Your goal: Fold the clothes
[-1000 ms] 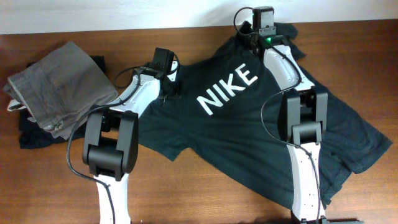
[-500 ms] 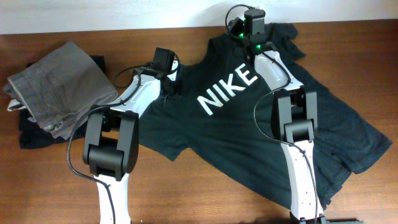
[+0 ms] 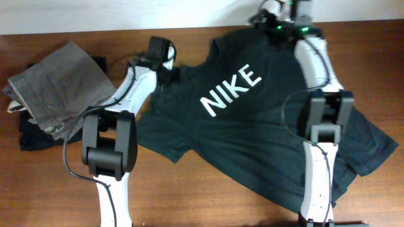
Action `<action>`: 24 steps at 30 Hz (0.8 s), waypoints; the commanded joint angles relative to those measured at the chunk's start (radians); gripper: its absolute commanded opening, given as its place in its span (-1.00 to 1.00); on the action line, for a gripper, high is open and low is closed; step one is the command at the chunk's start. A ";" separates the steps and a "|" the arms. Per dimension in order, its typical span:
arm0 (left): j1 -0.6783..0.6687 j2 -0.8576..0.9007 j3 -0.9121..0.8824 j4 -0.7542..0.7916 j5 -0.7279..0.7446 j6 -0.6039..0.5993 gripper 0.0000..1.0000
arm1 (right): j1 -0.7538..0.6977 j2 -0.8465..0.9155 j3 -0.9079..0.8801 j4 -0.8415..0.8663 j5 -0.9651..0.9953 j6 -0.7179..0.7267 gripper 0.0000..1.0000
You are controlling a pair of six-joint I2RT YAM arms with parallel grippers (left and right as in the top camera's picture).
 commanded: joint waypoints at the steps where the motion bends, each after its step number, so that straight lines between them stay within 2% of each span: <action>1: -0.005 -0.052 0.140 -0.053 -0.008 0.047 -0.97 | -0.020 -0.124 0.071 -0.117 0.018 -0.101 0.98; 6: -0.005 -0.052 0.306 -0.148 -0.008 0.050 -0.98 | -0.041 -0.224 0.075 -0.333 0.152 -0.188 0.97; 8: -0.005 -0.052 0.338 -0.150 -0.008 0.089 -0.97 | -0.046 -0.269 0.075 -0.409 0.175 -0.230 0.97; 12: 0.005 -0.052 0.367 -0.151 -0.003 0.100 -0.97 | -0.047 -0.336 0.075 -0.567 0.286 -0.251 0.98; 18: 0.015 -0.051 0.370 -0.135 0.090 0.100 -1.00 | -0.047 -0.390 0.075 -0.824 0.478 -0.251 0.98; 24: 0.010 -0.051 0.400 -0.116 0.108 0.104 -1.00 | -0.047 -0.404 0.075 -0.984 0.481 -0.250 0.98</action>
